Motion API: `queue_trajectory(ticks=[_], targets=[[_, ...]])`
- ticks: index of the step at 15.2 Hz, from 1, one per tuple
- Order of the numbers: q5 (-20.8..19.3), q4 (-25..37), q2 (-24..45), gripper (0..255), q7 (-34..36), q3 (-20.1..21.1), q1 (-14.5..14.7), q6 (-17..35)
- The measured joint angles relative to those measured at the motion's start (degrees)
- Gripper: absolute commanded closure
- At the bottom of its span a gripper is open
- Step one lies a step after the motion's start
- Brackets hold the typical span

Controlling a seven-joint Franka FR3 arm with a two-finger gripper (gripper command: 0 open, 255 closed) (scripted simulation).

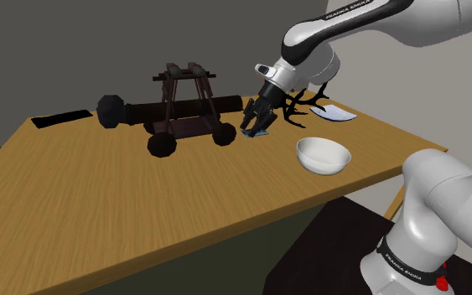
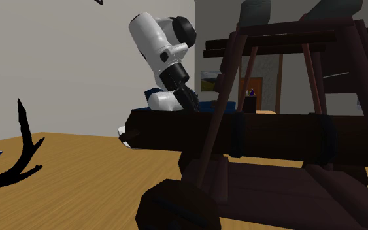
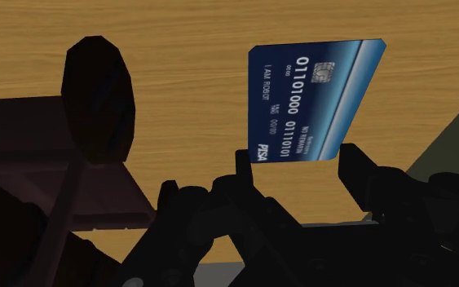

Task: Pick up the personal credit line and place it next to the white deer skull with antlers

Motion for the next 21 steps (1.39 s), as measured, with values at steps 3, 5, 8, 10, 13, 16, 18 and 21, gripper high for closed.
queue_trajectory(ticks=[3, 5, 8, 10, 13, 16, 18, 21], targets=[[-1.5, 1.1, -1.2, 255, 2.0, 0.8, -0.6, -1.7], [-2.3, 2.2, -1.7, 255, 3.2, 1.3, -0.9, -2.9], [-3.6, 3.5, -2.8, 255, 5.0, 2.1, -1.4, -4.7], [-4.3, 4.5, -3.4, 255, 6.0, 2.4, -1.7, -6.1], [-5.0, 6.4, -3.7, 255, 7.4, 2.9, -1.9, -8.0], [-5.8, 7.9, -4.4, 255, 8.7, 3.4, -2.2, -9.8], [-6.1, 9.4, -4.4, 255, 9.6, 3.7, -2.2, -11.1], [-6.8, 10.9, -5.0, 255, 10.8, 4.1, -2.4, -12.9]])
